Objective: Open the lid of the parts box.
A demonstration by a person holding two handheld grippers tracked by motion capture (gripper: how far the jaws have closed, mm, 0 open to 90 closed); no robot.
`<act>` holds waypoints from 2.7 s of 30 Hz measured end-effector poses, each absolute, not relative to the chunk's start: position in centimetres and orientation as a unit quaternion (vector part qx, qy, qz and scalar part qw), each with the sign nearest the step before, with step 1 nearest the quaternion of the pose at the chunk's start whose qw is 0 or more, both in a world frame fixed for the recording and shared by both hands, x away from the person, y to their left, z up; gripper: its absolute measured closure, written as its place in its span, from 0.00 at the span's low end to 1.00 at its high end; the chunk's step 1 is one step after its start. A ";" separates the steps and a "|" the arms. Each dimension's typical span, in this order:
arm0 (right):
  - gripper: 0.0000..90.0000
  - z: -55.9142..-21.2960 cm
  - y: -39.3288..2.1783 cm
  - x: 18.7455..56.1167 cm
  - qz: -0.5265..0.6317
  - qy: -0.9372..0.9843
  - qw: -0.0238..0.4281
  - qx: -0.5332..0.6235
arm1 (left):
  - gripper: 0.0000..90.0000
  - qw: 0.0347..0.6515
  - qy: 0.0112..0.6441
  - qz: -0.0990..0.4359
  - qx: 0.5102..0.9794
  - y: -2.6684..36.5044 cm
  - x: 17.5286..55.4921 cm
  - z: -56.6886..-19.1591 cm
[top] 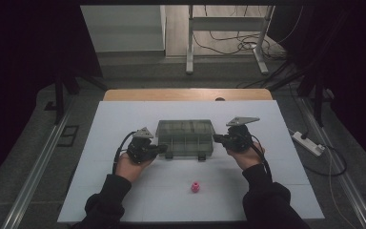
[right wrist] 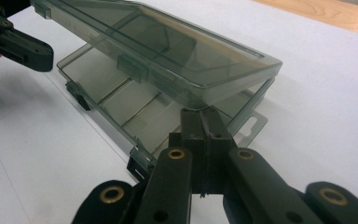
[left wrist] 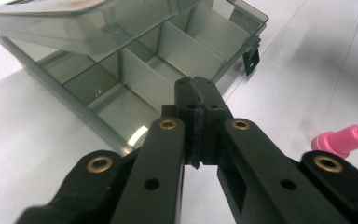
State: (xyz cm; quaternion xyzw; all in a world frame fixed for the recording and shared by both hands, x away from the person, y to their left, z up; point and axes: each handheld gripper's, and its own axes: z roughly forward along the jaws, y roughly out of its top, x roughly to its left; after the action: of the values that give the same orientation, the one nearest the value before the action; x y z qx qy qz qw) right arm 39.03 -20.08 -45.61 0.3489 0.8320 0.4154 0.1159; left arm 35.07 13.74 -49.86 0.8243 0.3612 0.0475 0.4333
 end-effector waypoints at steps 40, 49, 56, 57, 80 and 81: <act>0.99 -44.3 -18.8 41.6 0.421 0.828 0.119 0.352 | 0.99 0.430 0.346 0.092 0.829 10.6 36.0 -51.6; 0.99 -44.1 -18.5 42.4 0.421 0.826 0.123 0.354 | 0.99 0.434 0.347 0.089 0.827 10.6 36.1 -51.8; 0.99 -43.8 -18.3 43.2 0.422 0.825 0.131 0.352 | 0.99 0.434 0.346 0.091 0.827 10.6 36.1 -51.8; 0.99 -43.8 -18.2 43.3 0.422 0.825 0.132 0.352 | 0.99 0.434 0.346 0.091 0.827 10.6 36.1 -51.8; 0.99 -43.4 -17.8 45.8 0.428 0.818 0.140 0.358 | 0.99 0.437 0.344 0.085 0.826 10.7 36.1 -51.8; 0.99 -43.4 -17.8 46.0 0.427 0.818 0.142 0.359 | 0.99 0.437 0.344 0.085 0.826 10.7 36.1 -51.8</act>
State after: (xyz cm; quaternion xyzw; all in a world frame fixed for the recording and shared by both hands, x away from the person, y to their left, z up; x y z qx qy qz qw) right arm 45.95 -17.82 -43.39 0.3586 0.8177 0.4275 0.1416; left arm 36.13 10.69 -51.84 0.8264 0.3443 0.0853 0.4372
